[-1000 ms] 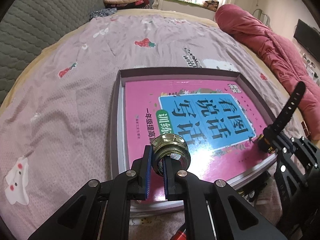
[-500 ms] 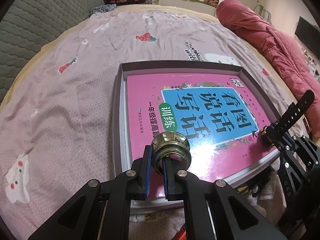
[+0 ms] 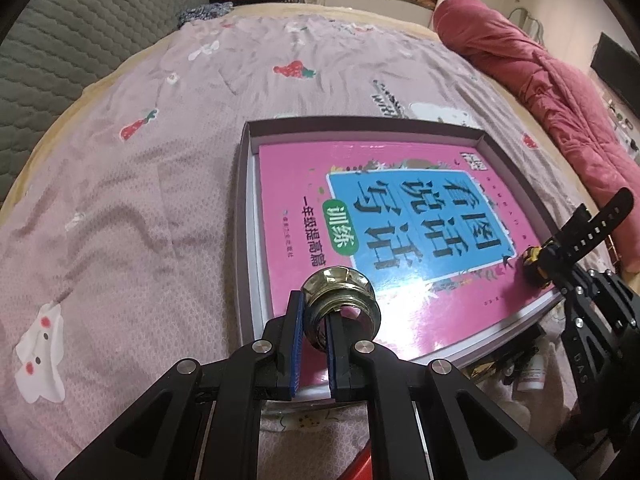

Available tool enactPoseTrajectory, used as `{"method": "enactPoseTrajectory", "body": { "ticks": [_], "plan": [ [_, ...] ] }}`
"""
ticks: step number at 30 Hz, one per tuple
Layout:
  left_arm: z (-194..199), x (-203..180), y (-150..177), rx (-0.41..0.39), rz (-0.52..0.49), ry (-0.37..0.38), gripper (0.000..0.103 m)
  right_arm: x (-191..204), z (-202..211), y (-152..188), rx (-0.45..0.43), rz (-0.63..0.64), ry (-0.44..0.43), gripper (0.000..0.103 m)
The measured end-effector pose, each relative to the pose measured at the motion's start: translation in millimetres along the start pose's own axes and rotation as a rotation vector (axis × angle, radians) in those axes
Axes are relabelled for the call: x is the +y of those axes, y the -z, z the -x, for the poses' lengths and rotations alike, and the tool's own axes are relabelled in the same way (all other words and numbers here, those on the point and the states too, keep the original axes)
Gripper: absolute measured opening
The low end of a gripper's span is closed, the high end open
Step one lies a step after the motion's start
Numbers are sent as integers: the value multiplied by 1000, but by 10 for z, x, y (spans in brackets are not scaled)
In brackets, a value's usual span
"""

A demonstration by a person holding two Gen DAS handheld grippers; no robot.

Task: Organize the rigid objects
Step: 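Lower the fitting onto the workbook and open the left tool while the right tool releases the watch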

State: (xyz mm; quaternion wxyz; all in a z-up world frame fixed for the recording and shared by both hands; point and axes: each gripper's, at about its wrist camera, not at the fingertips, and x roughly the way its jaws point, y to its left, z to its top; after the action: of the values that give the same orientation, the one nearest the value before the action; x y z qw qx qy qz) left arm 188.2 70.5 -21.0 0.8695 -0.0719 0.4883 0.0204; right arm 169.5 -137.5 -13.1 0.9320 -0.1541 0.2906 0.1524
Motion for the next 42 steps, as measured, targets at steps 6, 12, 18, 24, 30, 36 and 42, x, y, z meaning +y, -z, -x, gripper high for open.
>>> {"method": "enactPoseTrajectory", "body": {
  "ticks": [6, 12, 18, 24, 30, 36, 42],
  "plan": [
    [-3, 14, -1, 6, 8, 3, 10, -6, 21, 5, -3, -3, 1, 4],
    [5, 13, -1, 9, 7, 10, 10, -13, 58, -7, -20, -5, -2, 4],
    [10, 17, -6, 16, 15, 20, 11, 21, 83, -13, -27, 11, 2, 5],
    [8, -3, -12, 15, 5, 21, 15, -26, 121, -27, -36, -7, 6, 24],
    [14, 10, -25, 8, 10, 25, 20, -83, 144, -35, -42, -23, 11, 26],
    [20, 44, -42, 5, 28, 19, 23, -112, 180, -61, -54, -28, 21, 26],
    [51, 66, -60, -8, 39, 32, 37, -149, 222, -98, -66, -47, 18, 26]
  ]
}}
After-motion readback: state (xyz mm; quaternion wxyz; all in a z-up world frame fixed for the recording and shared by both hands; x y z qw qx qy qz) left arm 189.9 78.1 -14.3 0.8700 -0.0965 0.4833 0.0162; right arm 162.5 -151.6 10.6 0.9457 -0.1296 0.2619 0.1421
